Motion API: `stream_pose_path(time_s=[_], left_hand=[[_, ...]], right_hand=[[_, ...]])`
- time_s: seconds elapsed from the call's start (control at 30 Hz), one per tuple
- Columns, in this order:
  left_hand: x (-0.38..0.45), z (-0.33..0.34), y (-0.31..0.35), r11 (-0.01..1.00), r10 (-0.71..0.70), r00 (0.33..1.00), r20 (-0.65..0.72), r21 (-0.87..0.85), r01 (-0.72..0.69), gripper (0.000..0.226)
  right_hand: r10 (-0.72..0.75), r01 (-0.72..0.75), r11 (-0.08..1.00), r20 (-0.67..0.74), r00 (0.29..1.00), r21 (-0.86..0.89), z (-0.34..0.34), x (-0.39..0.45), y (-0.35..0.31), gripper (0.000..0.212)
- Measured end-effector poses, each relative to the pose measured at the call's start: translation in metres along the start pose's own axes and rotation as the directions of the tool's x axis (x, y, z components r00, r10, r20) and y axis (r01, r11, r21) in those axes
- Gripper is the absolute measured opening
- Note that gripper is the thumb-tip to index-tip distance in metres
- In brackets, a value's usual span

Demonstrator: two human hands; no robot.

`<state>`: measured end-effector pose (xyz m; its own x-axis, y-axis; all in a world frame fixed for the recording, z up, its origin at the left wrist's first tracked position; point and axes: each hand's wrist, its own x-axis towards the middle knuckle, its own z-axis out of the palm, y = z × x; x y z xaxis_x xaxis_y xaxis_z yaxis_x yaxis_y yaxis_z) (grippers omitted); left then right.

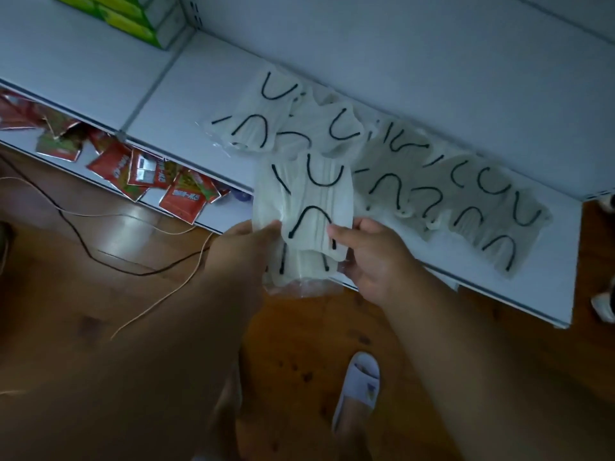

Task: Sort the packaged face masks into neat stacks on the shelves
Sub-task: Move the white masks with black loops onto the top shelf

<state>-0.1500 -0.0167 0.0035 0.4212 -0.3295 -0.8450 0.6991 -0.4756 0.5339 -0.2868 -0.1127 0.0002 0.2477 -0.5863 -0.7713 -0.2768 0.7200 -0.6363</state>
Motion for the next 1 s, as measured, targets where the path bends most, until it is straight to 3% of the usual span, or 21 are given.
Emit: stream_pose_path(time_s=[0.13,0.2,0.27,0.3,0.37,0.43,0.5,0.57,0.67,0.77,0.83,0.87,1.0], left_hand=[[0.006,-0.053,0.042,0.998,0.003,0.990,0.138,0.068,-0.012,0.038],[0.015,-0.075,0.064,0.997,-0.079,0.949,0.306,0.047,0.068,0.071],[0.031,-0.087,0.071,0.989,-0.141,0.940,0.311,0.080,0.122,0.099],[0.044,-0.091,0.073,0.988,-0.123,0.954,0.273,0.121,0.093,0.095],[0.057,-0.091,0.080,0.974,-0.021,0.990,0.143,0.224,-0.012,0.059],[0.074,-0.093,0.083,0.959,0.074,0.997,0.015,0.273,-0.075,0.035],[0.088,-0.097,0.085,0.965,0.110,0.992,-0.058,0.247,-0.092,0.028],[0.101,-0.101,0.086,0.969,0.128,0.987,-0.094,0.222,-0.105,0.028],[0.114,-0.105,0.088,0.962,0.144,0.984,-0.105,0.248,-0.115,0.033],[0.119,-0.103,0.091,0.962,0.130,0.985,-0.110,0.255,-0.098,0.033],[0.119,-0.100,0.094,0.957,0.127,0.985,-0.114,0.277,-0.092,0.031],[0.119,-0.099,0.095,0.953,0.122,0.985,-0.119,0.291,-0.082,0.032],[0.116,-0.090,0.106,0.943,0.086,0.991,-0.107,0.329,-0.047,0.033]], right_hand=[[0.039,-0.042,0.997,0.041,0.998,0.063,0.057,0.001,0.001,0.013],[0.009,-0.012,0.998,0.039,0.999,0.061,0.082,0.008,-0.002,0.014],[-0.040,0.041,0.999,0.036,0.999,-0.034,0.102,0.017,-0.004,0.017],[-0.060,0.064,0.992,0.038,0.997,-0.105,0.110,0.023,-0.004,0.018],[-0.127,0.124,0.960,0.007,0.992,-0.250,0.122,0.038,-0.007,0.018],[-0.286,0.231,0.892,-0.089,0.954,-0.388,0.131,0.057,-0.016,0.014],[-0.514,0.345,0.708,-0.114,0.850,-0.616,0.142,0.079,-0.032,0.020],[-0.622,0.412,0.432,0.066,0.780,-0.802,0.155,0.107,-0.045,0.034],[-0.535,0.425,0.069,0.326,0.780,-0.903,0.173,0.147,-0.050,0.048],[-0.579,0.343,-0.143,0.360,0.732,-0.928,0.173,0.163,-0.046,0.036],[-0.642,0.352,-0.129,0.348,0.683,-0.927,0.168,0.161,-0.045,0.020],[-0.670,0.384,-0.048,0.314,0.673,-0.922,0.165,0.158,-0.044,0.015],[-0.700,0.473,0.494,-0.011,0.714,-0.730,0.158,0.129,-0.054,0.004]])
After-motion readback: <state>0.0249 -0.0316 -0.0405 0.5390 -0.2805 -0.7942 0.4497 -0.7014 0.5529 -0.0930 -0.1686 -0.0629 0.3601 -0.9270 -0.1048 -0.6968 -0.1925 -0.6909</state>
